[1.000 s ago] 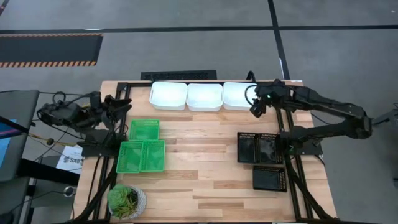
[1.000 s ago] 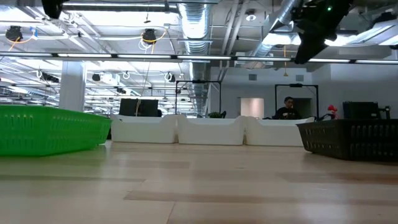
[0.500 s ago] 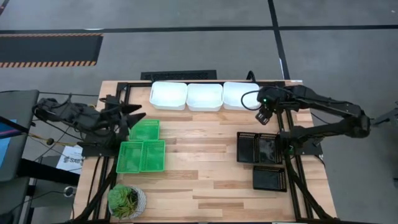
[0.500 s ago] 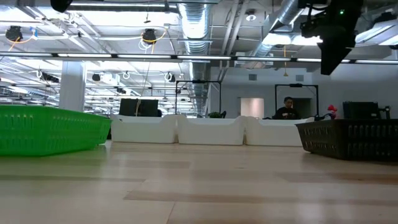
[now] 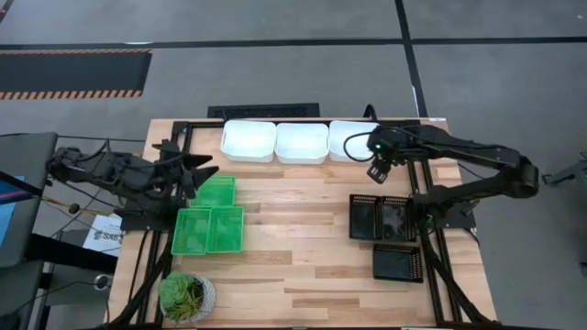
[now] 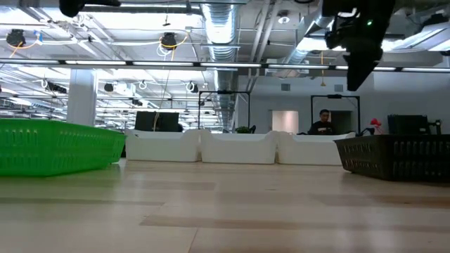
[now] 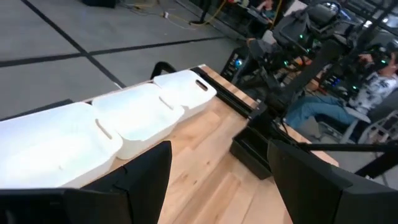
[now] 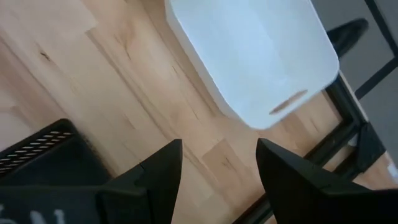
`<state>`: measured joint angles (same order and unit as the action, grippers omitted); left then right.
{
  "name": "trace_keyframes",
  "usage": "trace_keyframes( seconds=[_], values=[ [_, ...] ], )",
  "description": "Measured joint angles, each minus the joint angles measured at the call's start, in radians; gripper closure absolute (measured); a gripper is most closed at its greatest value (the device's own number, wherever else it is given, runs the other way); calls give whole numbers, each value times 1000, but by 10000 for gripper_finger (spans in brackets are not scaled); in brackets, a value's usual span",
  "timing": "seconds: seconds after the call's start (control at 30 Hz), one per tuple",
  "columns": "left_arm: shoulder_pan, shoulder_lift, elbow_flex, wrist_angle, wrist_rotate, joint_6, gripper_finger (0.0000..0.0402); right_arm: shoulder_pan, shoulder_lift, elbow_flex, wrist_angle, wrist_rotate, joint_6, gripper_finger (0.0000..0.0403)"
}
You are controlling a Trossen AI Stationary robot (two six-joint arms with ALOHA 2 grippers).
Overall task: Stack baskets by color
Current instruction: Stack the right white bin into the middle white bin
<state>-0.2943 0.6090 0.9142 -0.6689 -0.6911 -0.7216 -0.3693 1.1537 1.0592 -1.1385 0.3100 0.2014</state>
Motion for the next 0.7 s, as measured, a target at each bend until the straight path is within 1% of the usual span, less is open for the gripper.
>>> trace_keyframes(
  seconds=[0.2,0.3,0.43,0.63,0.7],
  values=[
    [149,16,0,4,139,8,145,-46,112,0,88,0,-154,172],
    [236,40,0,1,245,46,145,-69,165,0,143,-3,-254,172],
    [357,86,0,1,368,112,145,-104,234,0,206,-47,-366,172],
    [495,142,0,1,466,222,145,-159,330,0,247,-51,-430,172],
    [526,154,0,1,508,252,145,-174,350,0,253,-74,-448,172]
  ],
)
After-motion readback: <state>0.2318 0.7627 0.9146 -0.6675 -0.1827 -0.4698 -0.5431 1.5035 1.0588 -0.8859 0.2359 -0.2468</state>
